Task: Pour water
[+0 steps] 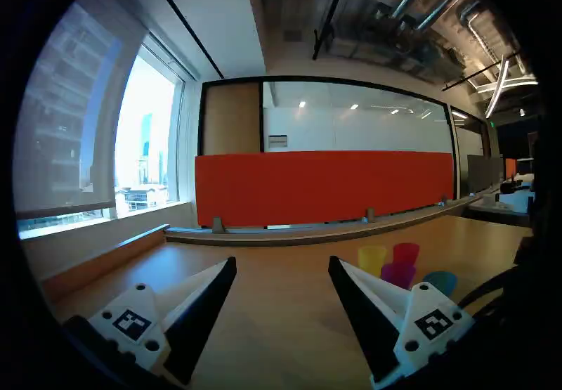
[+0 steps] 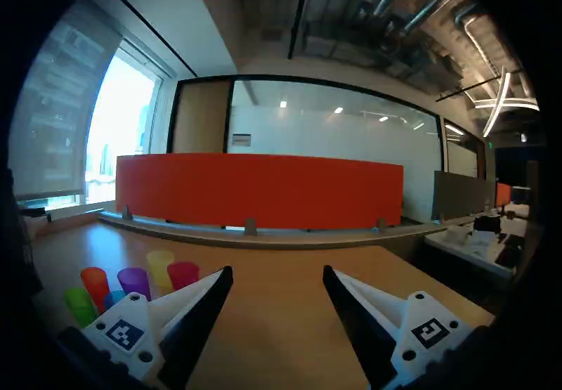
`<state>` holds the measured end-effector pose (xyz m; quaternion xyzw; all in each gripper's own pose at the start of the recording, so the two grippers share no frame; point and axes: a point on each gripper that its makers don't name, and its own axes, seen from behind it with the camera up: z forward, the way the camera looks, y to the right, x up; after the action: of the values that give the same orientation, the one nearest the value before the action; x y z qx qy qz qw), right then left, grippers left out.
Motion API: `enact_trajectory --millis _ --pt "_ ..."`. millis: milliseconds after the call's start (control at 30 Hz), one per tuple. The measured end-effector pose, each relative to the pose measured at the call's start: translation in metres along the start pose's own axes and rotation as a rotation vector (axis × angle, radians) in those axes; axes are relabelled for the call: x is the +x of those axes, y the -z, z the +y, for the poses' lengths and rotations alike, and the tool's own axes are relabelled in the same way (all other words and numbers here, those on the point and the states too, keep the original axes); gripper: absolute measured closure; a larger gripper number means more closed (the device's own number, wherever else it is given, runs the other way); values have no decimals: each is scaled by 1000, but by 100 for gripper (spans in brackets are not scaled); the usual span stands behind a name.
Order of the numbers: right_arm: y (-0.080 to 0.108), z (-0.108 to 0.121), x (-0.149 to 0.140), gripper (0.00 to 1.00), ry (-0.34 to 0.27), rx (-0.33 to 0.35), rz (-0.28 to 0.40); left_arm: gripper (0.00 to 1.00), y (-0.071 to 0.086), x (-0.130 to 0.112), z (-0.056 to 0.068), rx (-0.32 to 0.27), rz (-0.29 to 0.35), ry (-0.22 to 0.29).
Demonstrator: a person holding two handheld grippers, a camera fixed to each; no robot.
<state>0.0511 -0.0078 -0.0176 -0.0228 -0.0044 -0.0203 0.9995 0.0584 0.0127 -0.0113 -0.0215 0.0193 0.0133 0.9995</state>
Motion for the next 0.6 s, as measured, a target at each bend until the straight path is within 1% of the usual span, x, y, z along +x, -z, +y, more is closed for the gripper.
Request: enact_trajectory --millis 100,200,400,600 --pt "-2 -3 0 0 -11 15 -12 2 1 -4 2 18 8 -15" --pt "-5 -3 -1 0 -27 14 -22 2 0 -13 4 21 -1 -20" --pt "-7 -5 0 0 -48 6 -27 3 -2 -23 8 14 -3 6" --pt "-7 -4 -2 0 -42 -4 -36 3 -2 -26 -5 52 17 -2"
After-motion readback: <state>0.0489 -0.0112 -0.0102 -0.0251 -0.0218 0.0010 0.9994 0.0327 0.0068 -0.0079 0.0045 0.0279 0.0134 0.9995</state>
